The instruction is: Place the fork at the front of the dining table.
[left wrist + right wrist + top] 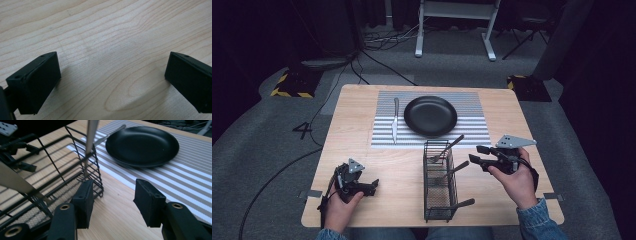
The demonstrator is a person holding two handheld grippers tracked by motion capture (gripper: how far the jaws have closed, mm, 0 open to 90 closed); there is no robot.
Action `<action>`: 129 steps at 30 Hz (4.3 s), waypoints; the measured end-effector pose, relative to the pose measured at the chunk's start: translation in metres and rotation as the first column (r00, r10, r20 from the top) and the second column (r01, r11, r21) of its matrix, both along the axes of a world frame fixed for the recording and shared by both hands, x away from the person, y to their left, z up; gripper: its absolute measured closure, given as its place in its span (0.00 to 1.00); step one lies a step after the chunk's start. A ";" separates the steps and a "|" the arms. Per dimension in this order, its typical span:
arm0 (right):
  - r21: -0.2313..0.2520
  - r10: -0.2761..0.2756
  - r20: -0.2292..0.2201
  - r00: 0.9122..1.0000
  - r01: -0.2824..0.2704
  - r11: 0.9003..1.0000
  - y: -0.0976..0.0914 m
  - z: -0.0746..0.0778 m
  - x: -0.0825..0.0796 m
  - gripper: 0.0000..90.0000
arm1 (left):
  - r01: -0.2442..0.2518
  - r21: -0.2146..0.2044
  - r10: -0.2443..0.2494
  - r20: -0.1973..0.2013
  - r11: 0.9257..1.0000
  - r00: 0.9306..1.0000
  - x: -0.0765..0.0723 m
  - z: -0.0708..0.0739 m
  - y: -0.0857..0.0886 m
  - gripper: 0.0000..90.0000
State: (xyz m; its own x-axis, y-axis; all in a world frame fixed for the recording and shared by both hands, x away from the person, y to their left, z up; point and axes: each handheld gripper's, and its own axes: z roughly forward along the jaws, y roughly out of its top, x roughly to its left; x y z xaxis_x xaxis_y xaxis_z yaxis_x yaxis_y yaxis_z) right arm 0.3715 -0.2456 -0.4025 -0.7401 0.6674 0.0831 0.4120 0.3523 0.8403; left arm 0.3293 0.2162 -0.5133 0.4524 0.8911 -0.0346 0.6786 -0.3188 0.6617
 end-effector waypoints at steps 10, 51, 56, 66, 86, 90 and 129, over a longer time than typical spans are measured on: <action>0.064 0.049 -0.004 0.999 -0.049 0.997 0.019 0.028 0.014 0.64 | 0.000 0.001 0.000 -0.001 1.000 1.000 0.000 0.000 0.000 0.00; 0.041 0.120 0.025 0.992 -0.121 0.992 0.060 0.064 0.020 0.97 | 0.000 0.000 0.000 0.000 1.000 1.000 0.000 0.000 0.000 0.00; 0.052 0.125 0.047 0.991 -0.128 0.990 0.054 0.083 0.016 0.97 | 0.000 0.000 0.000 0.000 1.000 1.000 0.000 0.000 0.000 0.00; 0.108 0.126 0.070 0.989 -0.133 0.985 0.031 0.115 0.010 0.97 | 0.000 0.000 0.000 0.000 1.000 1.000 0.000 0.000 0.000 0.00; 0.107 -0.005 0.106 0.994 -0.007 0.994 -0.023 0.137 0.014 0.97 | 0.000 0.000 0.000 0.000 1.000 1.000 0.000 0.000 0.000 0.00; 0.098 -0.038 0.087 0.996 0.030 0.995 -0.030 0.131 0.023 0.97 | 0.000 0.000 0.000 0.000 1.000 1.000 0.000 0.000 0.000 0.00; -0.030 -0.158 0.018 0.987 0.159 0.987 -0.041 0.029 0.085 0.96 | 0.000 0.000 0.000 0.000 1.000 1.000 0.000 0.000 0.000 0.00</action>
